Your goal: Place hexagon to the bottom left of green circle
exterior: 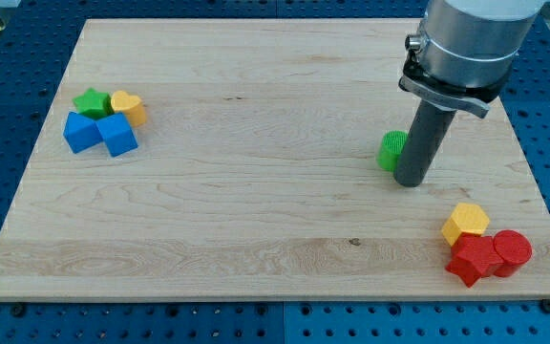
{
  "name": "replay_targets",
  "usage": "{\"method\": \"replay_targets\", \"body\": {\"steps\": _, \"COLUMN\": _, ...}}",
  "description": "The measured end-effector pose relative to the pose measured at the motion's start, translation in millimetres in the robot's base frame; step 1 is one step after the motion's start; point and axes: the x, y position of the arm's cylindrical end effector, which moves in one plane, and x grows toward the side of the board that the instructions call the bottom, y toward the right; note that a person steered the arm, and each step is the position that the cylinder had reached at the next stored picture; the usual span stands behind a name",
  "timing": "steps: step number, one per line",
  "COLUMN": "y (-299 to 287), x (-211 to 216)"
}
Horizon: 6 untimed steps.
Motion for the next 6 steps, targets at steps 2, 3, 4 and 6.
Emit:
{"method": "replay_targets", "body": {"steps": 2, "y": 93, "x": 43}}
{"method": "replay_targets", "body": {"steps": 3, "y": 108, "x": 47}}
{"method": "replay_targets", "body": {"steps": 4, "y": 99, "x": 63}}
{"method": "replay_targets", "body": {"steps": 6, "y": 93, "x": 70}}
